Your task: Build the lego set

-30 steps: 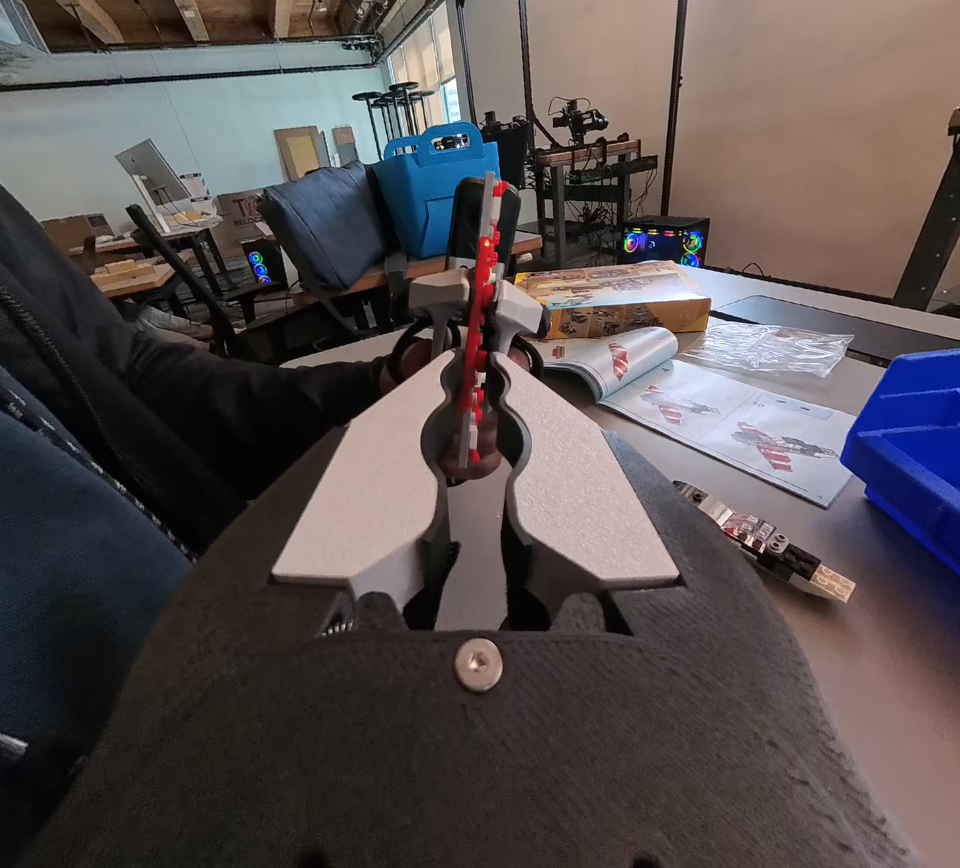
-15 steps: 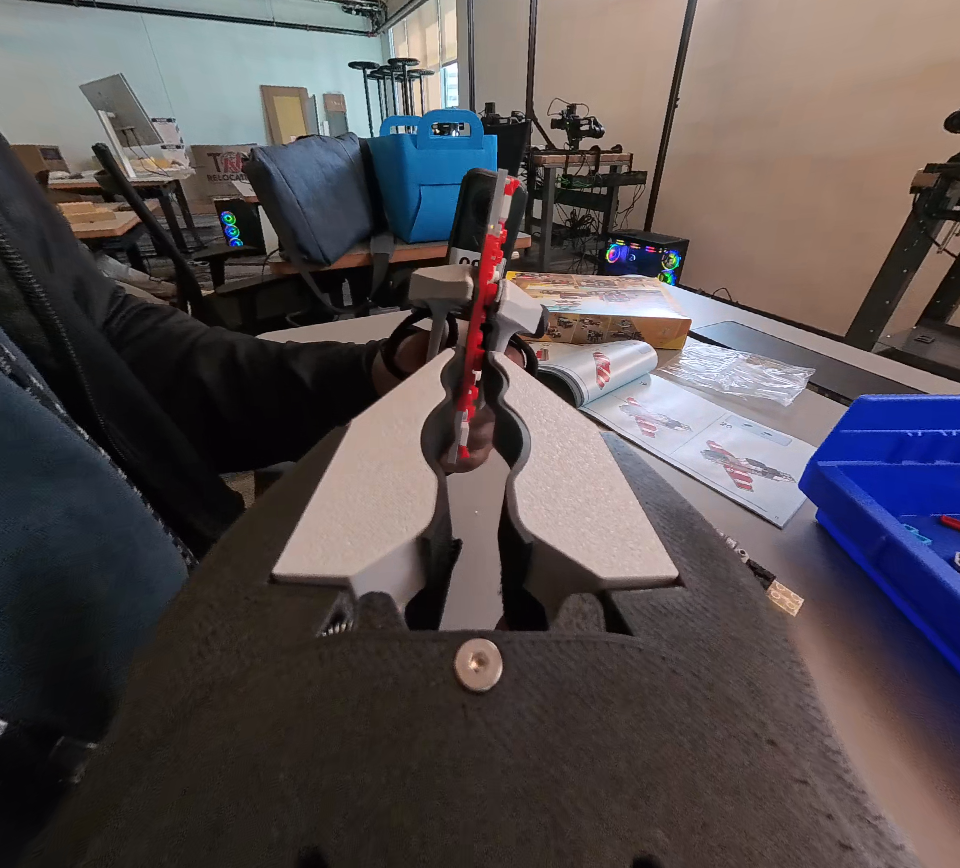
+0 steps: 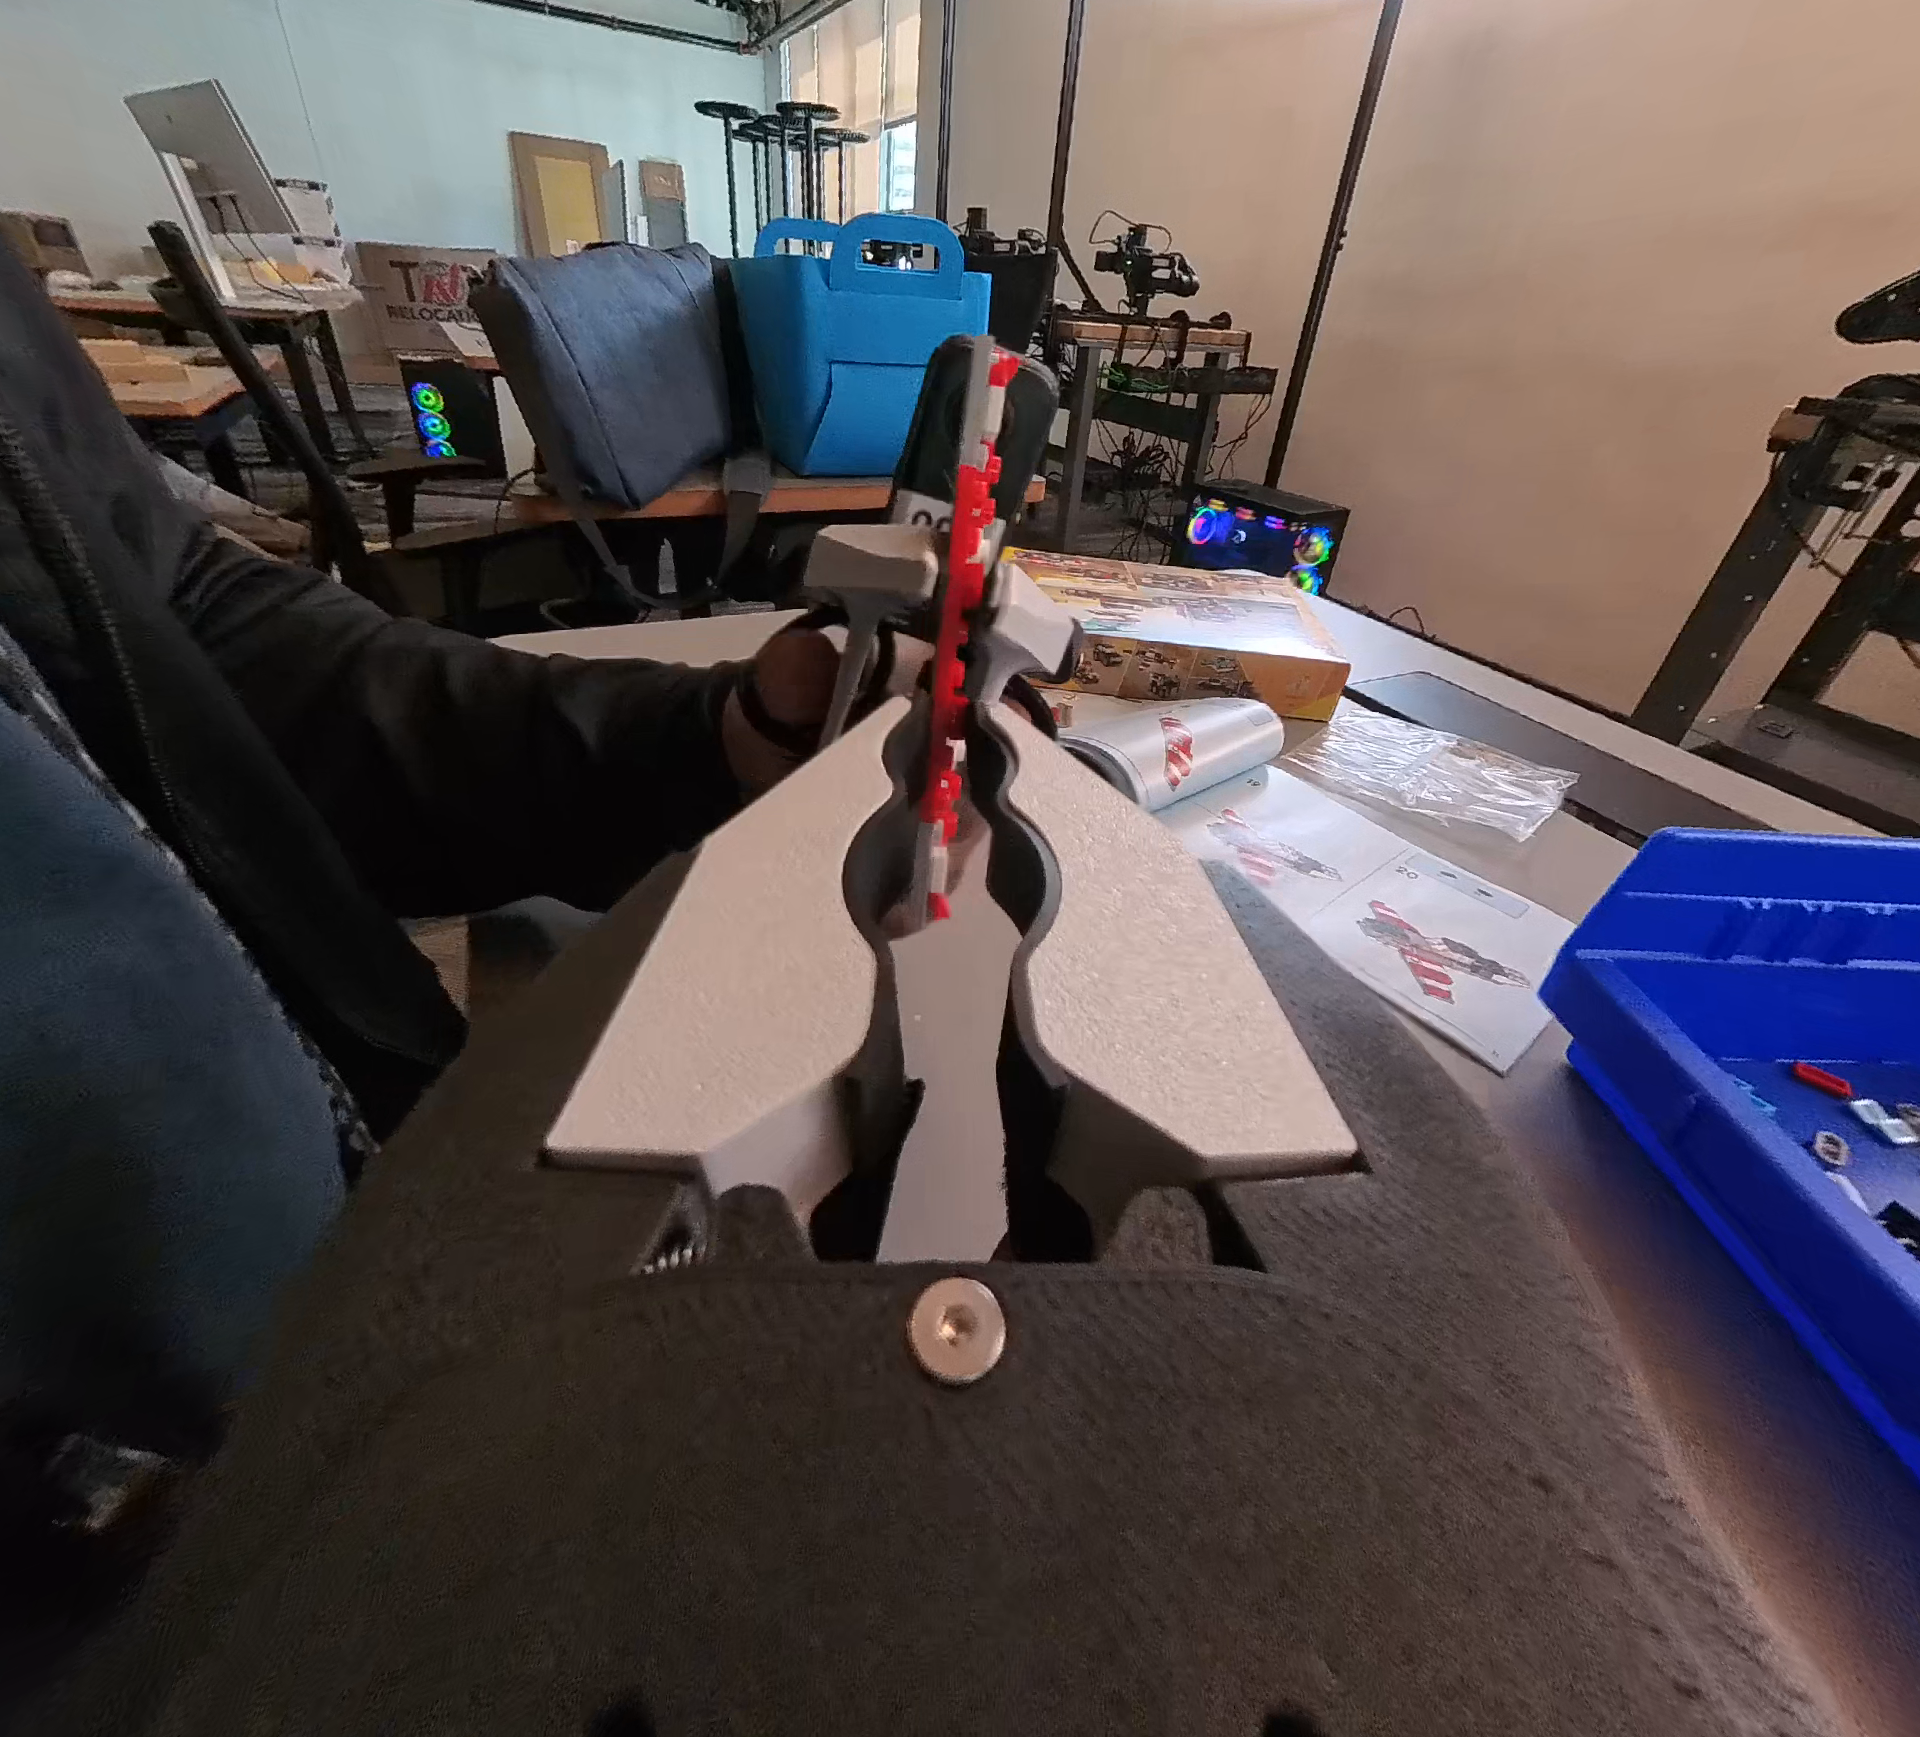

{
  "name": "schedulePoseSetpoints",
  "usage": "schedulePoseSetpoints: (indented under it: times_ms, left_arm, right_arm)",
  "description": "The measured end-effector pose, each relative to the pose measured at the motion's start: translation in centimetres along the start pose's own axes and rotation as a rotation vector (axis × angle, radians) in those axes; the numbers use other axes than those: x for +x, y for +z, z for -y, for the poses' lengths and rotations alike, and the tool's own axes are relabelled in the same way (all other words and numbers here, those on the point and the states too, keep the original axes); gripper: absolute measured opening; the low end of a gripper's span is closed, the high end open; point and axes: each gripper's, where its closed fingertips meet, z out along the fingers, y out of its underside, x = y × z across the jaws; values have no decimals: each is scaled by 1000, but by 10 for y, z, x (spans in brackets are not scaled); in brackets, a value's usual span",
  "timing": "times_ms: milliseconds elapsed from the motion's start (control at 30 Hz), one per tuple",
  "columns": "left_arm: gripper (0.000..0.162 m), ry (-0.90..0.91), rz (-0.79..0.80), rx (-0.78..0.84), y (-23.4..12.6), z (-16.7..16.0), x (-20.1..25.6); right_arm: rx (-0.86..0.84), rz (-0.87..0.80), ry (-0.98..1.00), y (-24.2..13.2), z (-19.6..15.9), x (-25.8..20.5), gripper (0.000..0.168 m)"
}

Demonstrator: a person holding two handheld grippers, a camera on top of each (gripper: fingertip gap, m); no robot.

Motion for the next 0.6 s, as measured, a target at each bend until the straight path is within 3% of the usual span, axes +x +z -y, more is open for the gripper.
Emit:
schedulePoseSetpoints:
  times_ms: [67,267,433,500,600]
  left_arm:
    - [30,-20,44,-35,0,-5,-6]
    - [48,-102,196,-95,-8,-13,-28]
    - [63,-350,269,-144,-14,-28,-42]
    - [76,-451,274,-170,-13,-36,-42]
    - [81,-580,272,-133,-10,-35,-44]
  right_arm:
    - [7,-16,-53,-4,0,3,6]
    - [-67,-111,-308,-15,-18,25,7]
    - [-147,-148,-675,-28,-31,41,7]
    - [-180,-164,-817,-31,-33,48,7]
    - [-204,-166,-988,-35,-37,55,7]
